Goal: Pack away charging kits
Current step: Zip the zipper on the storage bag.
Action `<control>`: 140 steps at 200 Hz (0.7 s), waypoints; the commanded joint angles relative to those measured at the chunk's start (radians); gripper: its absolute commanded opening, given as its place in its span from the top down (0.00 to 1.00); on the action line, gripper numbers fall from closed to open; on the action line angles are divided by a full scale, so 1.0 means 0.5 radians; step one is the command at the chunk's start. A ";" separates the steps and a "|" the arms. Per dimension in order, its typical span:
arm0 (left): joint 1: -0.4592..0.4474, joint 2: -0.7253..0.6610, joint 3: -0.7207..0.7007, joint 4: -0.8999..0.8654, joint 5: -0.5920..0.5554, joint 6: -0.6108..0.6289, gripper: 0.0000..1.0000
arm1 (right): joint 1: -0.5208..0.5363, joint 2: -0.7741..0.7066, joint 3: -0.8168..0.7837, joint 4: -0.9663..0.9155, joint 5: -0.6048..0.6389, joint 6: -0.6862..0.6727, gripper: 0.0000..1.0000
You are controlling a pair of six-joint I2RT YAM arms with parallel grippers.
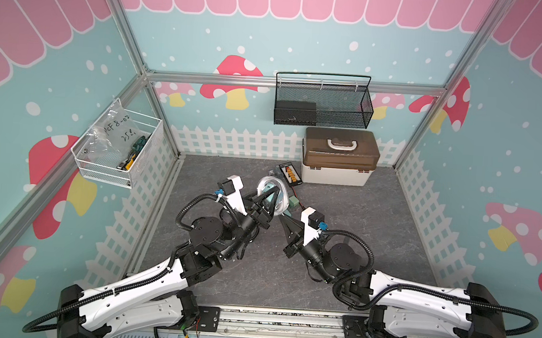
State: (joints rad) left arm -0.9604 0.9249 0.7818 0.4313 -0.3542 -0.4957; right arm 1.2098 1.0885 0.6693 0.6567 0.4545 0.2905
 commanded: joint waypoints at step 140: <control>0.248 -0.250 -0.039 -0.609 0.966 -0.108 1.00 | -0.468 -0.094 0.392 -0.768 -0.487 -0.501 1.00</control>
State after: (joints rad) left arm -0.8360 0.8169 0.7158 0.2371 -0.0055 -0.5686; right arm 1.0111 1.0393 0.7998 0.3145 0.1753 0.1177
